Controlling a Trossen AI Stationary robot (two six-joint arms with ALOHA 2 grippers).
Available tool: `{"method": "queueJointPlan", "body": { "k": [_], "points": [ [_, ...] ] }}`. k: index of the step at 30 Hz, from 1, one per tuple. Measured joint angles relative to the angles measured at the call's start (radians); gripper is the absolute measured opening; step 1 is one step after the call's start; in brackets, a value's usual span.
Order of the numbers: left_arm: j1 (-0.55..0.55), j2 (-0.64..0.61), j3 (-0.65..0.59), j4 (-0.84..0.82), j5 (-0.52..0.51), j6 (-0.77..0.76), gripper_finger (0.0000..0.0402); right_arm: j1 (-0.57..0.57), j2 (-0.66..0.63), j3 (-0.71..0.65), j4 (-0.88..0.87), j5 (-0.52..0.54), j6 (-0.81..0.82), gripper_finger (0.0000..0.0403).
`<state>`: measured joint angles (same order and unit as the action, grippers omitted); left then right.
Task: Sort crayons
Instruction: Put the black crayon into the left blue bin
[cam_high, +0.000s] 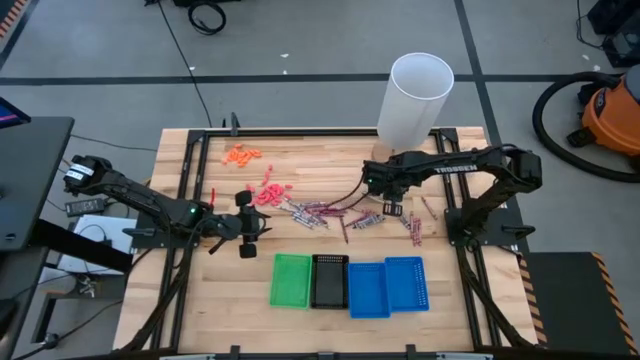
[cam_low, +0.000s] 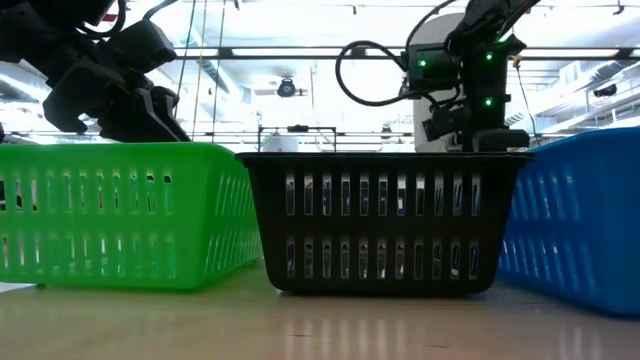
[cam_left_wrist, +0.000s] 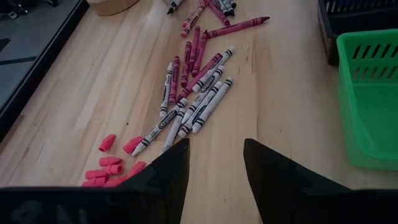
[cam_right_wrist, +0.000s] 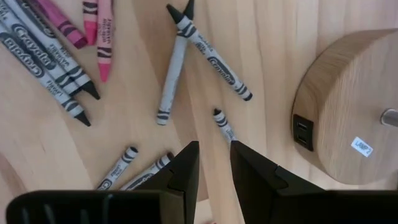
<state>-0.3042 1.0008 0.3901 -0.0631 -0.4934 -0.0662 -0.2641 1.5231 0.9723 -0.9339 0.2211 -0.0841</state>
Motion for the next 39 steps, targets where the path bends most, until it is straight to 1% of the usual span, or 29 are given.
{"method": "queueJointPlan", "body": {
  "k": [5, 12, 25, 33, 35, 39],
  "points": [
    [0.0, 0.0, 0.0, 0.002, 0.0, 0.003, 0.0162, -0.044, 0.034, 0.005, 0.008, -0.037, -0.054, 0.01],
    [0.0, 0.0, 0.0, 0.008, 0.0, 0.01, 0.0162, -0.074, 0.094, 0.005, 0.016, -0.053, -0.123, 0.01],
    [0.0, 0.0, 0.0, 0.007, 0.0, 0.029, 0.0162, -0.168, 0.095, -0.014, 0.033, -0.069, -0.262, 0.01],
    [0.0, 0.0, 0.0, 0.007, 0.0, 0.028, 0.0162, -0.188, 0.095, -0.078, 0.094, -0.076, -0.288, 0.01],
    [0.0, 0.0, 0.0, 0.007, 0.0, 0.028, 0.0162, -0.193, 0.095, -0.096, 0.111, -0.065, -0.293, 0.01],
    [0.0, 0.0, 0.0, 0.007, 0.0, 0.028, 0.0162, -0.219, 0.095, -0.122, 0.14, -0.068, -0.295, 0.01]
  ]
}}
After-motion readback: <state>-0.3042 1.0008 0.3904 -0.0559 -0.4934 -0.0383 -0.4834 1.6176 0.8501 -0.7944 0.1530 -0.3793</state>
